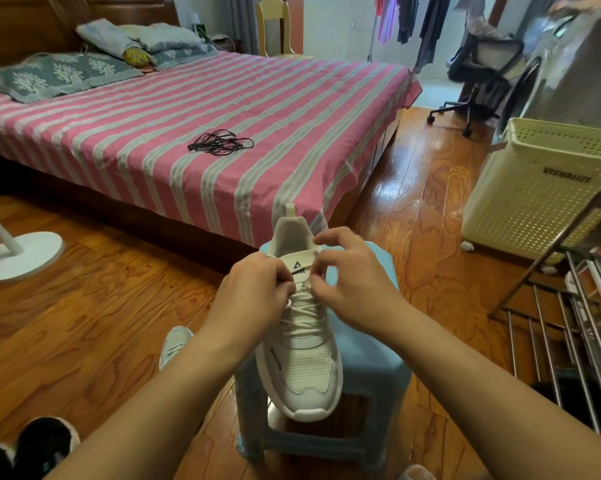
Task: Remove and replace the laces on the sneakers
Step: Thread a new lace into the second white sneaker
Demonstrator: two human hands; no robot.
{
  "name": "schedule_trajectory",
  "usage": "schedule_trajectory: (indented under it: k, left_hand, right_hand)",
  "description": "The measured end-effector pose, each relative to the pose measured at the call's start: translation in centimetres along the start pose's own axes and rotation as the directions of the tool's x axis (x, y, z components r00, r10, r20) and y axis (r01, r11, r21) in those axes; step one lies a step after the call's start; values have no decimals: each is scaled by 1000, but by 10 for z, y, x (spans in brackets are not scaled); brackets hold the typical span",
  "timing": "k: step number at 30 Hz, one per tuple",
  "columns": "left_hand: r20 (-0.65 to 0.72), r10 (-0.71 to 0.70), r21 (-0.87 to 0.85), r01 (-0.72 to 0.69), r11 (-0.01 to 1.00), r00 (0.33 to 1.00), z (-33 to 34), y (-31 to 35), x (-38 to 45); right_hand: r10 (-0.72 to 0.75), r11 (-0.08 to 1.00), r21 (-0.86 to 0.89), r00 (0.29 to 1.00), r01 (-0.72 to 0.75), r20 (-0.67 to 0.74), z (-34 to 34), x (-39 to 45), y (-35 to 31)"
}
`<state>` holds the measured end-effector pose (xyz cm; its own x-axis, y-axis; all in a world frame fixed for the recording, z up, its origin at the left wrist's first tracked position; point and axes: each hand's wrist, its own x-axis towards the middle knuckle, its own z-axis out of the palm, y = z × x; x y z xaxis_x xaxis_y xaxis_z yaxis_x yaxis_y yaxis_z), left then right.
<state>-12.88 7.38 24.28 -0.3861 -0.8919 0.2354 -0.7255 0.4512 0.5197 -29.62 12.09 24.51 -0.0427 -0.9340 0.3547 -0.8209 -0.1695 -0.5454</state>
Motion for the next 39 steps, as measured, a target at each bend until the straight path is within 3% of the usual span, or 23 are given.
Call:
schedule_trajectory:
  k: [2,3,4,5,6,7,9,10,11,14,15,16,17,19,20,21,23,27,31,36,39]
  left_hand:
    - [31,-37,11,37,999,999,-4,-4,4]
    - [48,-49,10,49,999,998,-5,-6,6]
    - [65,-54,9,54,999,996,-6,-8,8]
    - [79,-53,8,52,999,995,-6,-9,10]
    - [90,-50,9,49,999,995,-5,-9,11]
    - [94,-48,12,47,999,994,-4,-8,11]
    - [81,-44,31,41,999,996,-3,-7,11]
    - [72,-42,38,40,998,997,-3,-6,11]
    - [69,-44,40,42,998,997,-3,-6,12]
    - [83,-59,39,56,998,995,-5,-5,12]
    - [75,-49,37,46,998,996,-4,-4,12]
    - [49,-17,31,16,999,999,-3,-2,11]
    - [9,34,26,-34,999,999,-1,2,11]
    - [-25,131,56,-129,990,991,4,10,12]
    - [8,142,89,-143,986,990,6,16,14]
    - [54,129,119,-135,984,990,9,21,16]
    - [112,87,137,-102,985,990,12,25,20]
    - [122,24,68,-32,997,992,13,21,22]
    - [123,19,54,-26,998,992,13,21,24]
    - [122,20,39,-25,999,992,11,19,23]
    - [145,-2,34,-3,999,989,11,19,23]
  right_hand:
    - [259,920,335,957,-203,-129,-10,4,7]
    - [448,746,599,885,-290,-130,-19,8,14]
    - [606,458,838,794,-295,-51,-28,11,22]
    - [690,140,967,722,-213,59,-39,13,30]
    - [730,-109,989,667,-101,148,-49,13,38]
    - [751,-265,964,629,9,201,-58,12,47]
    - [792,-354,920,578,171,197,-72,10,67]
    - [826,-308,931,541,199,158,-79,9,76]
    - [874,-185,966,480,180,78,-86,9,85]
    - [906,402,909,191,-108,-378,-108,2,102]
    - [844,535,813,166,-229,-509,-111,0,104]
    - [789,613,711,221,-344,-573,-111,-2,101]
    - [762,647,616,347,-449,-547,-105,-3,100]
    - [743,646,515,619,-563,-254,-83,-4,86]
    - [705,639,505,704,-580,-83,-69,-5,74]
    - [647,653,494,762,-574,31,-57,-7,63]
    - [542,713,456,831,-532,124,-37,-8,46]
    - [481,812,295,863,-504,152,-10,-11,36]
    - [491,767,436,868,-471,74,1,-12,29]
    - [510,674,566,853,-475,107,0,-11,25]
    - [520,797,411,849,-443,-91,2,-8,31]
